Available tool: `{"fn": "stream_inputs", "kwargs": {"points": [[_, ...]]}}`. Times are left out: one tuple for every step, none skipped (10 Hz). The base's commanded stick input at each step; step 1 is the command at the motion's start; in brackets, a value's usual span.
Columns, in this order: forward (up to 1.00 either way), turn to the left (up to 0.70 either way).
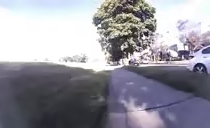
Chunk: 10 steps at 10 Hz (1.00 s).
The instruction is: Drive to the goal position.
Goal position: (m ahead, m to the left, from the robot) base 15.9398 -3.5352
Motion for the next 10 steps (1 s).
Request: {"fn": "stream_inputs", "kwargs": {"points": [[1.0, 0.0], [1.0, 0.0], [1.0, 0.0], [1.0, 0.0], [1.0, 0.0], [1.0, 0.0], [1.0, 0.0], [1.0, 0.0], [1.0, 0.0], [1.0, 0.0]]}}
